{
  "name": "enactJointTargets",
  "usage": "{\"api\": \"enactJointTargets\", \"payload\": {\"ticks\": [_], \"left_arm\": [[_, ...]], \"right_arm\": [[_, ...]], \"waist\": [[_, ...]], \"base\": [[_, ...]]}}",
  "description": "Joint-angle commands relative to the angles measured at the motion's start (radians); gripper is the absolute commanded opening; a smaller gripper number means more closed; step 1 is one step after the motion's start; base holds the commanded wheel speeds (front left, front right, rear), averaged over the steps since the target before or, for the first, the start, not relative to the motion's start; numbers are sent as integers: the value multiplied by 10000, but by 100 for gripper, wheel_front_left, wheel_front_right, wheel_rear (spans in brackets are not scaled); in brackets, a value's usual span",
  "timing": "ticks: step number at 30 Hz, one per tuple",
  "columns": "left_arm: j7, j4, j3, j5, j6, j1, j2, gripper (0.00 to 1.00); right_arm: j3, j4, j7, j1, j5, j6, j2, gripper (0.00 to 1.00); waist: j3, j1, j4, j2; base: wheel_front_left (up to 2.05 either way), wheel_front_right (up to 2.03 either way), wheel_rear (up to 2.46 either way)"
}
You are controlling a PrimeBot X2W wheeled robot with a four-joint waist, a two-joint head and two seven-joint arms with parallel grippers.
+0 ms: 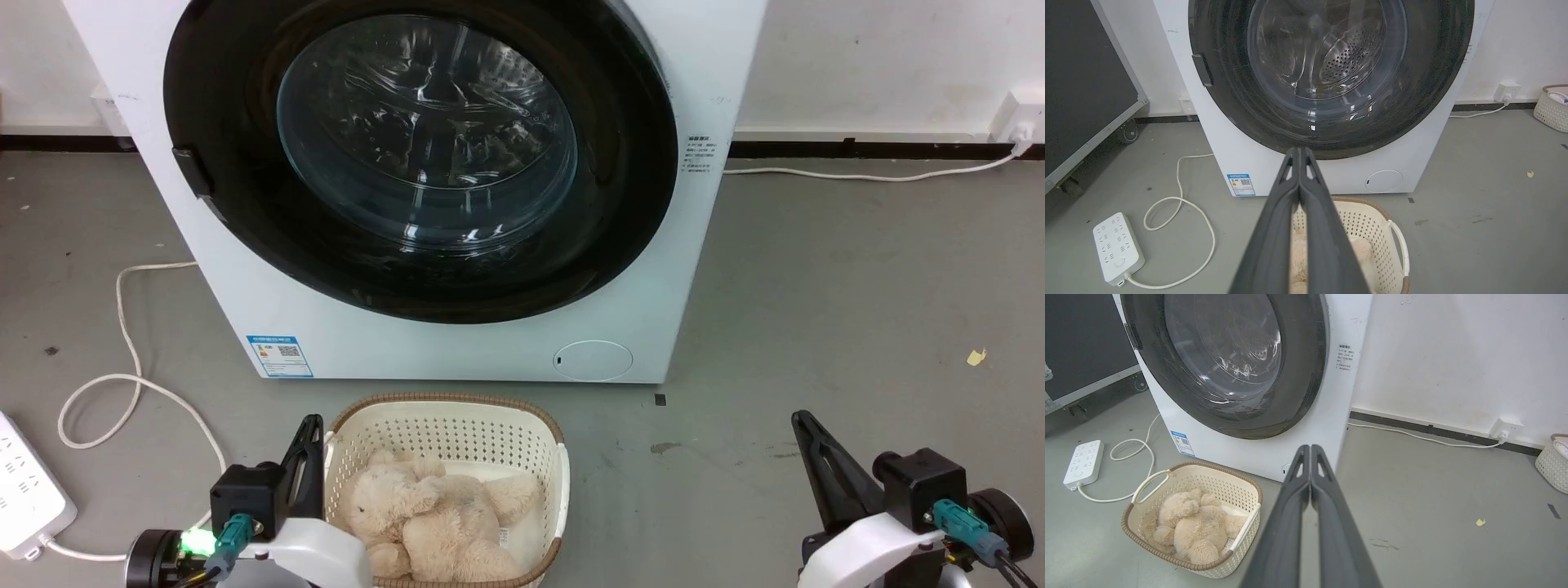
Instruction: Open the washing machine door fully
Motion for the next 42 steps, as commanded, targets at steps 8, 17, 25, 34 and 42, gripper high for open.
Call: {"api": "enactJointTargets", "payload": {"ticks": [8, 17, 25, 34, 42], "left_arm": [[3, -34, 1, 30, 20, -152, 8, 0], [3, -34, 1, 30, 20, -152, 8, 0], [-27, 5, 6, -14, 5, 8, 0, 100], [-215, 4, 26, -114, 32, 48, 1, 100], [-382, 62, 28, -288, 22, 76, 1, 100]], "right_arm": [[-7, -43, 5, -115, -74, -17, 49, 0], [-7, -43, 5, -115, -74, -17, 49, 0], [-1, 8, -27, 11, 34, 0, -3, 100], [-112, -14, -215, 41, 103, -1, 1, 100], [-93, -66, -382, 87, 19, -2, 4, 100]], "waist": [[0, 0, 0, 0], [0, 0, 0, 0], [3, 0, -1, 0], [31, 0, -1, 0], [109, 0, 25, 0]], "base": [[0, 0, 0], [0, 0, 0], [0, 0, 0], [0, 0, 0], [0, 0, 0]]}}
